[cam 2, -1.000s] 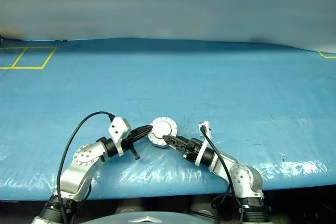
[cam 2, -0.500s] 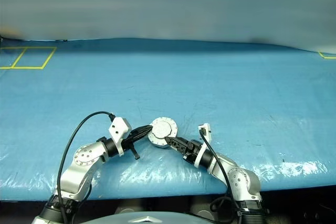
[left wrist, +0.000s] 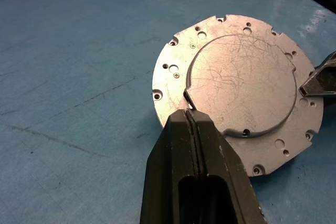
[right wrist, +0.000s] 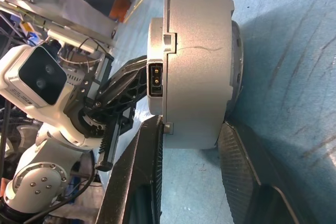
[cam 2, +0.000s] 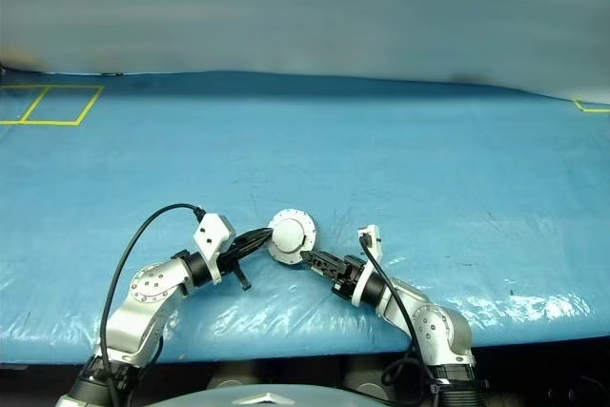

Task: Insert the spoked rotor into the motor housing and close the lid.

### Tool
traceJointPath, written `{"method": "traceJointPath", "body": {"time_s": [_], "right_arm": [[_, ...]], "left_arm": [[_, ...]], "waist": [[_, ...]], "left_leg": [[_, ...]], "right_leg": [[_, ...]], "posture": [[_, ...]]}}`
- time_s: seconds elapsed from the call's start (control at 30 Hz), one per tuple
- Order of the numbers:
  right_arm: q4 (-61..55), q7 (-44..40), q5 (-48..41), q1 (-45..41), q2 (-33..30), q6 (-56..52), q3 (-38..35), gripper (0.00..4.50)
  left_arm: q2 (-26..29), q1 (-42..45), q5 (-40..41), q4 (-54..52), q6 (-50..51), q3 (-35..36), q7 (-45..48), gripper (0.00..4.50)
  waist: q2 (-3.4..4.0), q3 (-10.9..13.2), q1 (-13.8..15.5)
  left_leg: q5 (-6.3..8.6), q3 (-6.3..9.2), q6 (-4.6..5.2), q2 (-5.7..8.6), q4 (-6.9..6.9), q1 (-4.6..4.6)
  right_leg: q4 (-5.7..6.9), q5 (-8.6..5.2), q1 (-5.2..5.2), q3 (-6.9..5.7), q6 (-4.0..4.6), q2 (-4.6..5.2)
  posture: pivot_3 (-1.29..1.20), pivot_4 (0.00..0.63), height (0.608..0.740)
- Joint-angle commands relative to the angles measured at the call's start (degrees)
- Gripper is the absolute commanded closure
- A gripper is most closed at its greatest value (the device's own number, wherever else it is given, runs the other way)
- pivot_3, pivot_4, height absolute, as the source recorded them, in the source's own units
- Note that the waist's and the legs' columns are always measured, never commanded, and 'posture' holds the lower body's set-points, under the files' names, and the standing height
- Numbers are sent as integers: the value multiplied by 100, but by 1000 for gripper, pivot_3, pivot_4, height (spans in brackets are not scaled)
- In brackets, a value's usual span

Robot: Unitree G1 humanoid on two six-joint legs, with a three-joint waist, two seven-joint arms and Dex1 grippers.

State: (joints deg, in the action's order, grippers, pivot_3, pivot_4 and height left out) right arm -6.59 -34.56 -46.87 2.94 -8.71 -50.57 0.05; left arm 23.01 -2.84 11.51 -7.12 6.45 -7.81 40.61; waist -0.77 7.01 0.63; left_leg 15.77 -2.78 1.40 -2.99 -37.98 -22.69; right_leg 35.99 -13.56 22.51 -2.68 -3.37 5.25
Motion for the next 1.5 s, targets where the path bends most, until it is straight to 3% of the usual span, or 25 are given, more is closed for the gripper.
{"method": "traceJointPath", "body": {"time_s": [0.03, 0.27, 0.47, 0.67, 0.9, 1.0, 1.37, 1.5], "right_arm": [[309, 237, 149, 79, 30, -188, 80, 3314], [671, 761, -346, -242, 292, -883, -492, 3314], [529, 1071, -1992, -646, 880, -1613, -1352, 3314], [-2, 1486, -2904, -953, 1096, -2139, -1272, 3314], [-146, 1939, -3586, -1199, 1091, -2078, -1255, 3314], [-165, 2074, -3781, -1265, 1029, -2058, -1168, 3314], [-147, 2379, -4534, -1599, 522, -2099, -695, 3314], [-172, 2508, -4747, -1592, 334, -2056, -532, 3314]], "left_arm": [[45, -26, 596, -493, 360, 360, 106, 4500], [-141, 49, 2203, -1107, 1247, 1402, -91, 4500], [-231, -300, 2971, -1387, 1858, 1656, -267, 4500], [-564, -404, 4247, -1351, 2505, 2144, -580, 4500], [-1036, -844, 5066, -1555, 2208, 2733, -696, 4500], [-1223, -1035, 5515, -1659, 2170, 3004, -865, 3902], [-1770, -1614, 5858, -2124, 2356, 2076, -775, 264], [-2034, -1640, 5876, -2067, 2270, 1861, -736, 264]], "waist": [[1, 2, -23], [0, 3, -136], [10, 16, -138], [37, 38, -139], [35, 41, -134], [35, 41, -138], [36, 43, -129], [35, 43, -147]], "left_leg": [[0, -1, 0, -2, 1, -1], [-1, 2, -2, -25, 2, 0], [-1, -7, -4, -36, 3, -10], [-12, -1, -21, -47, 2, -104], [-13, 1, -22, -46, -4, -105], [-13, -1, -22, -45, -8, -104], [-14, 4, -24, -41, -22, -100], [-14, 3, -24, -39, -24, -100]], "right_leg": [[0, 0, 2, 0, 1, -1], [1, 8, 6, -1, 21, -17], [0, 9, 4, 14, 24, -44], [31, 31, 96, 33, -5, -82], [53, 26, 104, 33, 1, -84], [54, 27, 104, 37, 0, -84], [76, 22, 101, 40, 9, -86], [76, 22, 101, 48, 8, -86]], "posture": [[0, 150, 740], [0, 150, 740], [0, 150, 740], [0, 150, 740], [0, 150, 740], [0, 150, 740], [0, 150, 740], [0, 150, 740]]}}
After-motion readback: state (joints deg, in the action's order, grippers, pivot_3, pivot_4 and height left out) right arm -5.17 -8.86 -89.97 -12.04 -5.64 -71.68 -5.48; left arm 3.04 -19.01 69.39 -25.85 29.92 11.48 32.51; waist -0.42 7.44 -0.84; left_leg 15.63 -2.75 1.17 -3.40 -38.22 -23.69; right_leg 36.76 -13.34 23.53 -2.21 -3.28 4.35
